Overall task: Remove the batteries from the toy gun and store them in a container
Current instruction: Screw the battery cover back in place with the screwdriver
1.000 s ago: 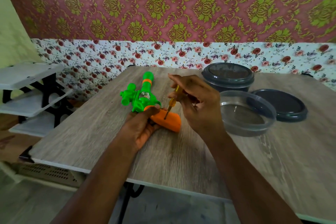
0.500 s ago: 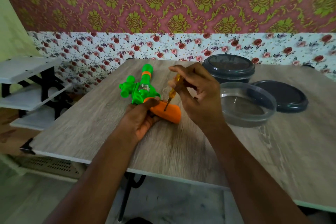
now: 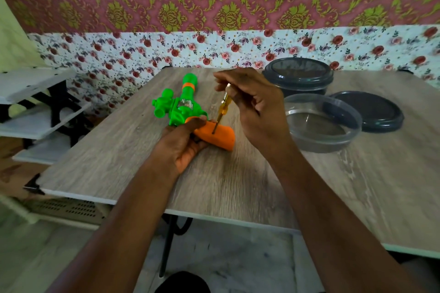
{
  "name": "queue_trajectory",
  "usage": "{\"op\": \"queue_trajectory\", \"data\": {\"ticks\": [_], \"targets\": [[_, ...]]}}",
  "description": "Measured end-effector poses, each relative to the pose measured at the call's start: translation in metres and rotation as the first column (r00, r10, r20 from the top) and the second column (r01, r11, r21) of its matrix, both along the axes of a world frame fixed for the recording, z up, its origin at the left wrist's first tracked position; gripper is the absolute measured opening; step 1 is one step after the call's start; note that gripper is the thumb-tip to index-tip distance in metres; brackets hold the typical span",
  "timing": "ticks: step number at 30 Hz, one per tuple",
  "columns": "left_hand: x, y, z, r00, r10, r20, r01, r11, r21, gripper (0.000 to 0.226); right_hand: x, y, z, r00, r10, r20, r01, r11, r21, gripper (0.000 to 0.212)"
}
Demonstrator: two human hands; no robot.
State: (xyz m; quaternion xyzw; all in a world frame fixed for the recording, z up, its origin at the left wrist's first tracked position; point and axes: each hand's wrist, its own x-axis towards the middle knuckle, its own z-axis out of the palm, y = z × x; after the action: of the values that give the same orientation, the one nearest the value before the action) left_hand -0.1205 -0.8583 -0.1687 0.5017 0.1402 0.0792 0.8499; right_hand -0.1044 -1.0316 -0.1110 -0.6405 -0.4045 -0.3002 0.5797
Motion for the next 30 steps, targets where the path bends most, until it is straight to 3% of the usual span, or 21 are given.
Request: {"op": "queue_trajectory", "data": {"ticks": [2, 8, 11, 15, 20, 25, 30], "targets": [[-0.0002, -0.0003, 0.0006, 1.0, 0.009, -0.004, -0.009, 1.0, -0.011, 0.02, -0.0006, 0.0006, -0.001, 0.999, 0.03, -0.027, -0.03, 0.999, 0.014, 0.034], [-0.0008, -0.0015, 0.0018, 1.0, 0.019, 0.007, -0.019, 0.999, -0.033, 0.014, -0.001, -0.0018, -0.0017, 0.995, -0.09, -0.031, 0.092, 0.994, 0.066, 0.033], [-0.0007, -0.0006, 0.001, 1.0, 0.006, 0.016, -0.006, 0.999, -0.036, 0.015, -0.0001, -0.0025, 0.0002, 0.999, 0.005, -0.037, -0.003, 0.999, 0.048, 0.028], [-0.0006, 0.0, 0.0006, 1.0, 0.003, 0.014, -0.002, 0.999, -0.035, 0.018, -0.003, -0.0016, 0.0009, 0.987, 0.11, -0.12, -0.103, 0.993, 0.059, 0.037], [-0.003, 0.0005, 0.0016, 1.0, 0.021, -0.013, -0.022, 0.999, -0.046, 0.027, -0.0044, -0.0014, 0.0006, 0.998, -0.051, 0.049, 0.051, 0.999, 0.002, 0.028], [-0.0044, -0.0004, 0.0023, 0.998, 0.05, -0.041, -0.052, 0.997, -0.049, 0.047, -0.0013, -0.0004, -0.0007, 0.999, 0.051, 0.005, -0.052, 0.998, 0.025, 0.032], [-0.0039, -0.0015, 0.003, 0.999, 0.042, -0.026, -0.044, 0.997, -0.066, 0.047, -0.0021, 0.0001, -0.0004, 0.988, -0.08, 0.134, 0.081, 0.997, -0.004, 0.031]]}}
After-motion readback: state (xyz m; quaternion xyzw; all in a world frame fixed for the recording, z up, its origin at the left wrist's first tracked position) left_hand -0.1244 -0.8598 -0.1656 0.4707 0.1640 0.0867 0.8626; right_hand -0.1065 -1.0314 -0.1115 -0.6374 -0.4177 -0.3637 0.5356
